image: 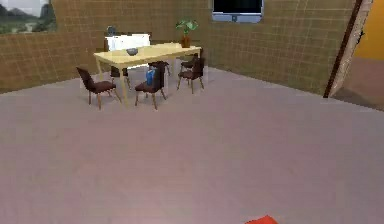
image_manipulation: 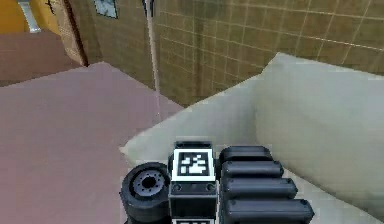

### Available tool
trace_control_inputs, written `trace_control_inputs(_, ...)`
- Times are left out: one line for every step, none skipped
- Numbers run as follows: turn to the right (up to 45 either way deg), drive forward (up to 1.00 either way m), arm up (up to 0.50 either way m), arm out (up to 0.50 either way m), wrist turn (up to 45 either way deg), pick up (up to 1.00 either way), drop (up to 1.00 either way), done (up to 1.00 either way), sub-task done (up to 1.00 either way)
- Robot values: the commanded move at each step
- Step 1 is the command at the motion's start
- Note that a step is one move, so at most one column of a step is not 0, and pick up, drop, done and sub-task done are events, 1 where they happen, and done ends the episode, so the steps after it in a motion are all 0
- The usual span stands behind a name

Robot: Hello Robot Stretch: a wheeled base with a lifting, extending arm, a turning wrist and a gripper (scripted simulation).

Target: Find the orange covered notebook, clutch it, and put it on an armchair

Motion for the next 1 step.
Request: trace_control_inputs(-30.0, 0.00, 0.00, 0.00, 0.0, 0.00, 0.00, 0.00, 0.00)
